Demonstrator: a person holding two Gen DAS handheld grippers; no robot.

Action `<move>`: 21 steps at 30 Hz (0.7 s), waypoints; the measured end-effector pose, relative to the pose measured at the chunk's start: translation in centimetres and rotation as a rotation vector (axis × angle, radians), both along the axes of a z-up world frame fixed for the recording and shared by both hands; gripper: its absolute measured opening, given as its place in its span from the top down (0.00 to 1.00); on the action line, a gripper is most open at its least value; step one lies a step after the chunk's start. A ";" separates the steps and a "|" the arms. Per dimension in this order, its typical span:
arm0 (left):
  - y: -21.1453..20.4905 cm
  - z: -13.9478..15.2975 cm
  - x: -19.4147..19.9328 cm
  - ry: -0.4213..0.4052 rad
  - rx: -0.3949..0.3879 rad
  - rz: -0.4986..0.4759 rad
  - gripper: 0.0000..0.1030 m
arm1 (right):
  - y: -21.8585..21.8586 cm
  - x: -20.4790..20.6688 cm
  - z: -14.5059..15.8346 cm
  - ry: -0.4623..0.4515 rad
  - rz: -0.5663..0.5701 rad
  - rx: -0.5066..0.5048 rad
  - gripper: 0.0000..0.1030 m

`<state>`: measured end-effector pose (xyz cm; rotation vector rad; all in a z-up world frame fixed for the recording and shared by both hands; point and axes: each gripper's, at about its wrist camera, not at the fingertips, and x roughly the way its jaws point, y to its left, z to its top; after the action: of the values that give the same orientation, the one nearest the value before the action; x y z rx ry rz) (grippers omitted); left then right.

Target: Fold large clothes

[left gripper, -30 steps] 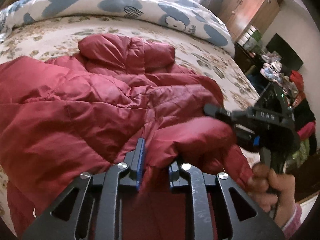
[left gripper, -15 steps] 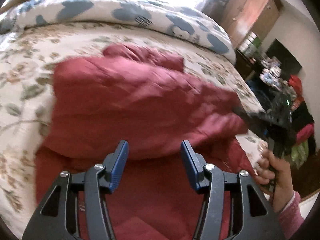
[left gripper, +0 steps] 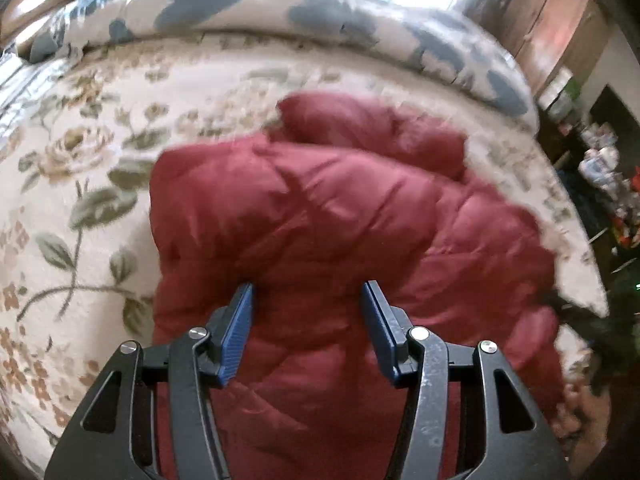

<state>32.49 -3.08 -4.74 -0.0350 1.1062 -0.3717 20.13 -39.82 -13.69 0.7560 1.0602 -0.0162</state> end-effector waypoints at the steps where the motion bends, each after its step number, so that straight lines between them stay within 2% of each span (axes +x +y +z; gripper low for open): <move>1: -0.1 -0.6 0.0 0.010 0.008 0.002 0.49 | 0.0 -0.1 0.4 -0.001 0.008 -0.011 0.84; 4: 0.2 -1.9 -0.4 0.018 0.000 0.010 0.48 | 0.8 -0.3 2.8 -0.026 0.026 -0.130 0.74; 5: 0.3 -2.0 -0.4 0.020 -0.004 0.013 0.48 | 1.2 -0.5 4.3 -0.057 0.024 -0.191 0.70; 7: 0.3 -2.1 -0.3 0.026 -0.002 0.022 0.48 | 2.1 -0.8 6.5 -0.123 0.027 -0.252 0.61; 10: 0.0 -2.0 -0.3 0.023 0.027 0.031 0.46 | 4.0 0.0 7.9 -0.173 0.083 -0.274 0.55; 13: -0.3 -2.2 -0.3 0.014 0.054 0.039 0.46 | 6.5 1.9 6.4 -0.132 0.192 -0.240 0.53; 15: -0.4 -2.3 -0.3 0.007 0.069 0.043 0.46 | 8.0 2.6 4.6 -0.084 0.241 -0.271 0.53; 18: -0.4 -2.2 -0.4 0.003 0.080 0.043 0.45 | 8.9 2.8 2.1 -0.021 0.262 -0.312 0.53; 21: 0.0 -1.6 -0.8 0.002 0.078 0.047 0.46 | 8.0 2.6 0.2 0.037 0.228 -0.347 0.53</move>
<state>31.73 -3.12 -6.36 0.0079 1.1191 -0.2867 22.68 -31.84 -13.52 0.3213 1.1368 -0.0189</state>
